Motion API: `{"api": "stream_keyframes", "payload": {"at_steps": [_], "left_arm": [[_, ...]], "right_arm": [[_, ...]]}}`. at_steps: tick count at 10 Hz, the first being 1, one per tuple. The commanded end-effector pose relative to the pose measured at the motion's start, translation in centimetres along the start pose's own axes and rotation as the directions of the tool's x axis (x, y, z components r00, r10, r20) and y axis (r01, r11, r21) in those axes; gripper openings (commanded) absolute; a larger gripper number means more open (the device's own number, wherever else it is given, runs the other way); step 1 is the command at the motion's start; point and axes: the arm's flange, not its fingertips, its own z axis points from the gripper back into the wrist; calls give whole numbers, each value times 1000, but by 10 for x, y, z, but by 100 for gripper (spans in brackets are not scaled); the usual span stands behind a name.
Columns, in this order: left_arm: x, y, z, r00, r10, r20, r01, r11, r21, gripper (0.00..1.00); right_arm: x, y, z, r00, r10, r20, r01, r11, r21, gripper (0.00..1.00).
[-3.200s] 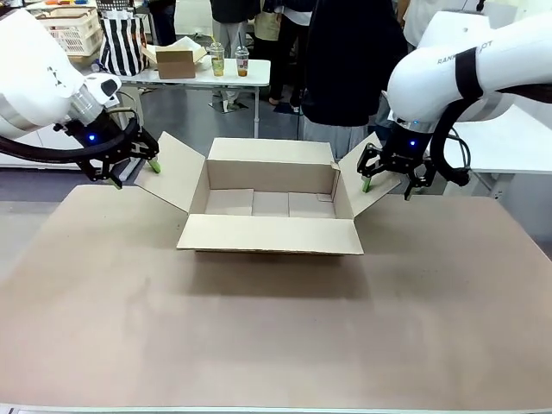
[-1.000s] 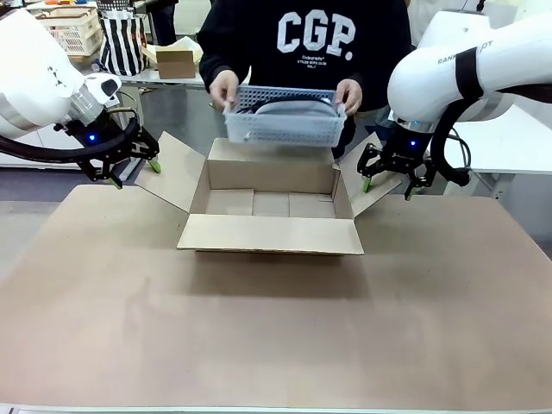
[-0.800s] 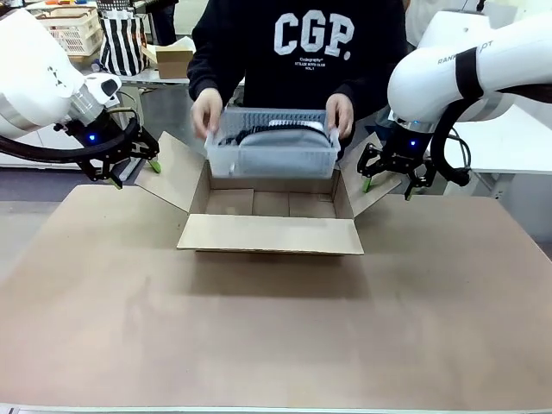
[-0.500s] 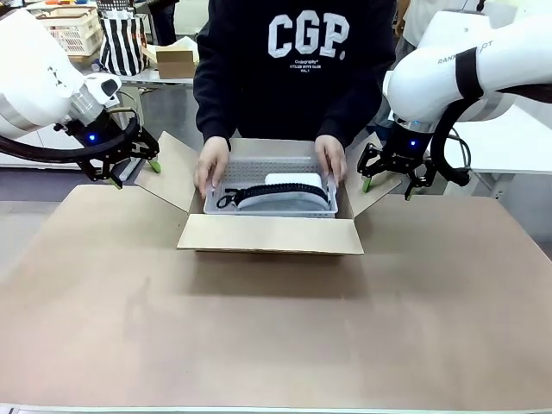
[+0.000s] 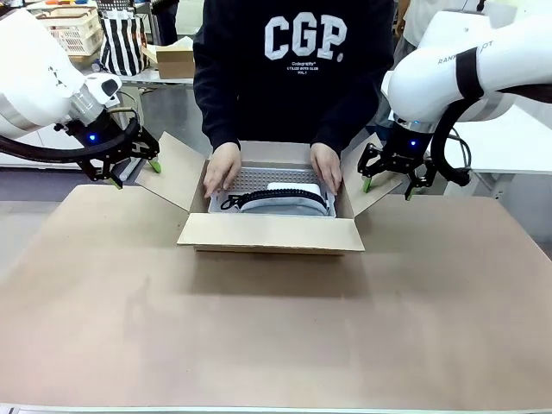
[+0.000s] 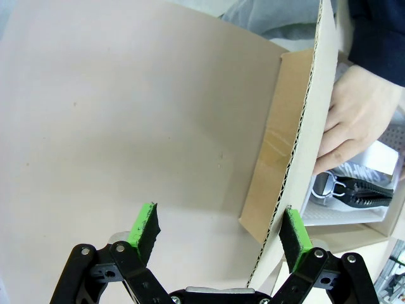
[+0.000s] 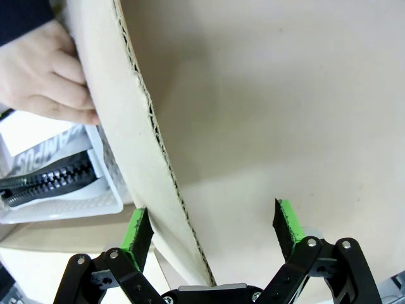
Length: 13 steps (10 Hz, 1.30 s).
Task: Pack the gift set into the box.
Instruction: Lift both hands away from the flaps of the Package Box.
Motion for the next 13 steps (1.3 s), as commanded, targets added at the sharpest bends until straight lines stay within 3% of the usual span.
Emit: {"api": "stream_keyframes", "payload": {"at_steps": [1, 13], "left_arm": [[0, -1, 1, 1000, 8, 3, -8, 1000, 14, 100], [0, -1, 1, 1000, 8, 3, -8, 1000, 14, 100]], "right_arm": [[2, 3, 2, 1000, -16, 4, 16, 1000, -16, 100], [2, 3, 2, 1000, -16, 4, 16, 1000, -16, 100]]}}
